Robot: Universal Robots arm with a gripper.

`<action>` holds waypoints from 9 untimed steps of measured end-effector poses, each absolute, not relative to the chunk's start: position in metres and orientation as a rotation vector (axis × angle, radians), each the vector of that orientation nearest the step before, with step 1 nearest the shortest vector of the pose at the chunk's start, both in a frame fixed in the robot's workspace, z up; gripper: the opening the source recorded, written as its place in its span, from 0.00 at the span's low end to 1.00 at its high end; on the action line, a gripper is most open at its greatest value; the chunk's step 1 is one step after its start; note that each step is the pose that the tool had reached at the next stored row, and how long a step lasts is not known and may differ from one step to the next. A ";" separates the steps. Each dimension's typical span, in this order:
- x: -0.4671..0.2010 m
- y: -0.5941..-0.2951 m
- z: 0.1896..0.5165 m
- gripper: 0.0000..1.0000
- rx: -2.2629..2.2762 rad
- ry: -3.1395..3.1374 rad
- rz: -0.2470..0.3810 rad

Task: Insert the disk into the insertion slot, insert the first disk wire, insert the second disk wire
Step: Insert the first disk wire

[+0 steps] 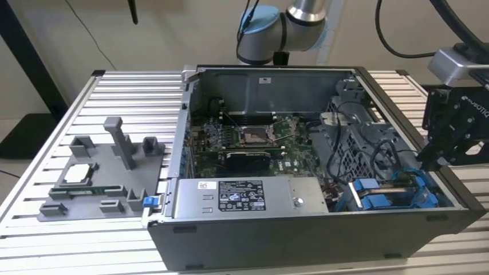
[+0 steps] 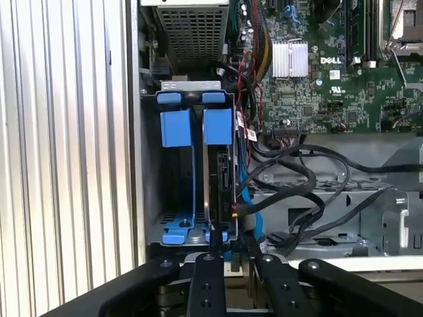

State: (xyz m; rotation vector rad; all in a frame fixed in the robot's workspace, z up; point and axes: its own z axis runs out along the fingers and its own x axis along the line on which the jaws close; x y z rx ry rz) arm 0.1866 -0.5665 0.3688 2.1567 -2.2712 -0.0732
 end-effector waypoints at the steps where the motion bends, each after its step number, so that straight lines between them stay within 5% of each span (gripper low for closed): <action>1: 0.188 -0.566 0.369 1.00 2.155 -2.270 -0.076; 9: 0.191 -0.568 0.368 1.00 2.201 -2.313 -0.194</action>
